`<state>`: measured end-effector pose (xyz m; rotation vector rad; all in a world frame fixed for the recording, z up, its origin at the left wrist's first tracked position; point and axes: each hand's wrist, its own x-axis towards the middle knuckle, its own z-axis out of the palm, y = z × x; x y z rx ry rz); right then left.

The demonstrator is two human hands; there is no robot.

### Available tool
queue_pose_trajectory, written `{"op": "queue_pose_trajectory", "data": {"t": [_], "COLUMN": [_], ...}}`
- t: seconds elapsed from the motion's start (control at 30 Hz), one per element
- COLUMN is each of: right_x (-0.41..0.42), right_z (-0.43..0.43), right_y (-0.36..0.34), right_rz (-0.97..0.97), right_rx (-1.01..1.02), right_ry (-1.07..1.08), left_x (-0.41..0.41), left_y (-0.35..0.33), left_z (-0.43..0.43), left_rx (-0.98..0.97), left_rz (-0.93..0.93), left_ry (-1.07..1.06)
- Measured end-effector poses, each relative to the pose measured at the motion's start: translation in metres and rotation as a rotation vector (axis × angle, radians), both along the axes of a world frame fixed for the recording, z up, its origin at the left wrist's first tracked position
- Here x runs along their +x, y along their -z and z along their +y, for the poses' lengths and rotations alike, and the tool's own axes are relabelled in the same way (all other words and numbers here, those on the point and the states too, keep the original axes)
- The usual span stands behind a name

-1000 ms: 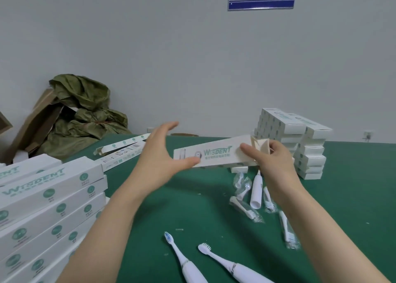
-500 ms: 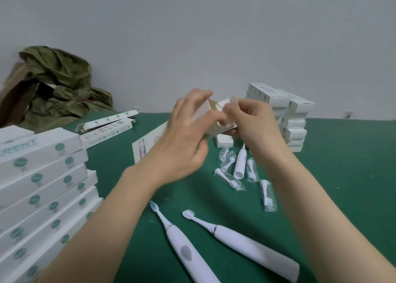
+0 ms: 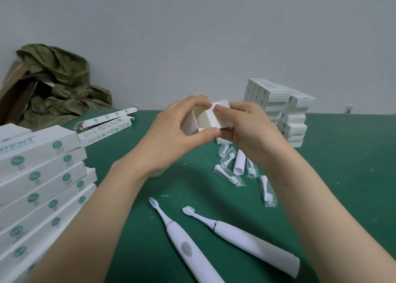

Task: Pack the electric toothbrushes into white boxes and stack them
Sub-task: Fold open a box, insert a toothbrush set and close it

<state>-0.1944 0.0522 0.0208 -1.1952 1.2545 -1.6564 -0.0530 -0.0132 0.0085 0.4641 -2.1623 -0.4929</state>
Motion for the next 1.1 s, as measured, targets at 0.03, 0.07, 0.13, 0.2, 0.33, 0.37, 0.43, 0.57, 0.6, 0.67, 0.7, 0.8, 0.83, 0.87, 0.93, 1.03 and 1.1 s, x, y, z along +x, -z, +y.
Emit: {"op": "queue_pose_trajectory", "data": {"t": [0.03, 0.07, 0.13, 0.2, 0.33, 0.37, 0.43, 0.57, 0.6, 0.67, 0.7, 0.8, 0.83, 0.87, 0.93, 1.03, 1.1], "right_x": [0.000, 0.002, 0.002, -0.001, -0.006, -0.003, 0.005, 0.006, 0.004, 0.000, -0.003, -0.018, -0.025, -0.031, -0.042, -0.052, -0.053], "right_z": [0.000, -0.001, -0.003, -0.001, 0.027, 0.035, 0.050, 0.070, 0.072, 0.075, 0.074, 0.069, 0.068, 0.066, 0.065, 0.063, 0.063], "right_y": [0.001, 0.001, 0.001, 0.003, 0.018, 0.023, 0.029, 0.038, 0.039, 0.041, 0.041, 0.042, 0.043, 0.042, 0.038, 0.022, 0.004], "right_rz": [-0.016, -0.033, -0.101, -0.142, 0.747, 0.986, 1.366, 1.661, 1.685, 1.699, 1.674, 1.499, 1.411, 1.304, 1.044, 0.707, 0.527], "right_rx": [-0.002, -0.001, 0.011, 0.058, 0.388, 0.547, 0.897, 1.150, 1.161, 1.152, 1.131, 0.999, 0.915, 0.817, 0.613, 0.283, 0.041], "right_ry": [-0.026, -0.051, -0.086, -0.076, -0.165, -0.277, -0.471, -0.598, -0.602, -0.579, -0.549, -0.432, -0.385, -0.328, -0.189, 0.046, 0.186], "left_x": [0.001, 0.002, 0.003, 0.003, 0.007, 0.008, 0.008, 0.007, 0.008, 0.010, 0.010, 0.009, 0.007, 0.006, 0.006, 0.005, 0.004], "left_y": [0.000, 0.000, 0.001, 0.004, 0.010, 0.013, 0.017, 0.018, 0.017, 0.016, 0.016, 0.018, 0.019, 0.020, 0.022, 0.024, 0.024], "left_z": [0.000, -0.001, -0.006, -0.012, -0.030, -0.033, -0.037, -0.038, -0.039, -0.040, -0.040, -0.036, -0.034, -0.031, -0.028, -0.025, -0.025], "left_rx": [-0.015, -0.032, -0.051, -0.058, 0.015, 0.018, 0.021, 0.022, 0.026, 0.036, 0.040, 0.042, 0.044, 0.046, 0.040, 0.037, 0.034], "left_rz": [-0.001, 0.004, 0.061, 0.164, 0.259, 0.251, 0.245, 0.260, 0.261, 0.251, 0.242, 0.209, 0.199, 0.192, 0.190, 0.205, 0.214], "left_ry": [-0.013, -0.041, -0.129, -0.237, -0.352, -0.364, -0.384, -0.396, -0.401, -0.411, -0.412, -0.387, -0.375, -0.366, -0.353, -0.349, -0.345]}}
